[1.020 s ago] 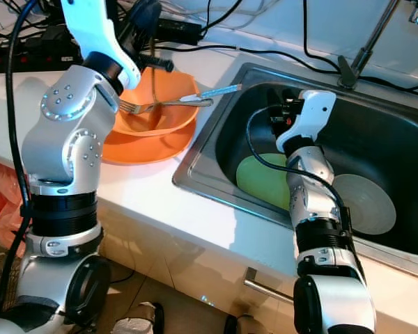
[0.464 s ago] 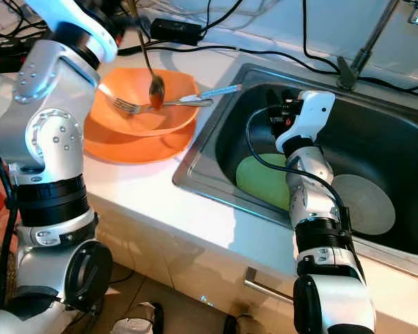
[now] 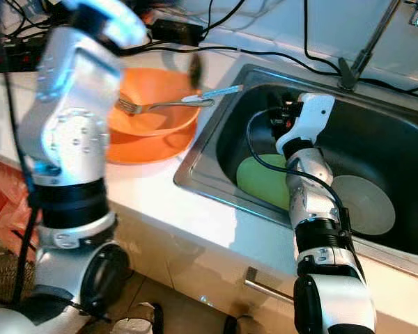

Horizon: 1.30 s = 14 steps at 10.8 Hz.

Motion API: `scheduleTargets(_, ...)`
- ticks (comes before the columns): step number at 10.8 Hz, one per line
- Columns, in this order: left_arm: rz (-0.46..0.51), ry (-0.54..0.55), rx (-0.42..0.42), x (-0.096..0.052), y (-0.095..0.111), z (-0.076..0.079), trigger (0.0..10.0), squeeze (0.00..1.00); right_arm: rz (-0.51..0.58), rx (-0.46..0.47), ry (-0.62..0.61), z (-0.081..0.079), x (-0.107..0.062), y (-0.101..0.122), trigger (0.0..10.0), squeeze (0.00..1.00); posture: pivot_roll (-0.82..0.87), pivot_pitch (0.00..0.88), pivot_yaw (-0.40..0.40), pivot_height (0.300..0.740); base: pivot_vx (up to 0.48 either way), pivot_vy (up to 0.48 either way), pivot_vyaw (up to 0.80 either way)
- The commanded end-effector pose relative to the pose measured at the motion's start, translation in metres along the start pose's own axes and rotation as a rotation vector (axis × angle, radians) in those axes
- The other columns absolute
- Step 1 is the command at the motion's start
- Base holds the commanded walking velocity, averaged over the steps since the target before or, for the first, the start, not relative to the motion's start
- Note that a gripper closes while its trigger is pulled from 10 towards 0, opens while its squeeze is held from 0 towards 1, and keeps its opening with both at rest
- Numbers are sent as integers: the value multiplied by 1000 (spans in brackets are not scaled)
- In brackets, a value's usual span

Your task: Kitchen organization

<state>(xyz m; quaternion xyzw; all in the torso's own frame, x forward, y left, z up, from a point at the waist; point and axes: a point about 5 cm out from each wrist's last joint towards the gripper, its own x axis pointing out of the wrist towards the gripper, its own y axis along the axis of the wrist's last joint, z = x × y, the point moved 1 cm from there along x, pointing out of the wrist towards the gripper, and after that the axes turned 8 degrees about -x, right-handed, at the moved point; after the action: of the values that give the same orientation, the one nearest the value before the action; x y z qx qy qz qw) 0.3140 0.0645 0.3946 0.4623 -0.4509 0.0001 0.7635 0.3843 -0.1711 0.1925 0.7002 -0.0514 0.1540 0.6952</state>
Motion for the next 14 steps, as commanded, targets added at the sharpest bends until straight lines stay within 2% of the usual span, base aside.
scheduleTargets(1,15,-68,-12,8,3,13,10000,0,13,-10,-28,7,1,4,10000,0,107,86,-52,740,0,0,0)
scheduleTargets(4,-59,-104,-107,12,-22,17,10000,0,11,-36,-68,17,0,4,10000,0,97,84,-43,740,0,0,0)
scheduleTargets(5,-128,-103,-134,9,-44,18,10000,0,6,-51,-93,25,-2,4,10000,0,96,85,-41,740,0,0,0)
scheduleTargets(7,-214,-101,-189,2,-74,16,10000,0,3,-68,-122,32,-4,4,10000,0,90,84,-32,740,0,0,0)
scheduleTargets(14,-377,-88,-329,-16,-133,18,10000,0,-7,-123,-161,51,-13,5,10000,0,44,80,0,740,0,0,0)
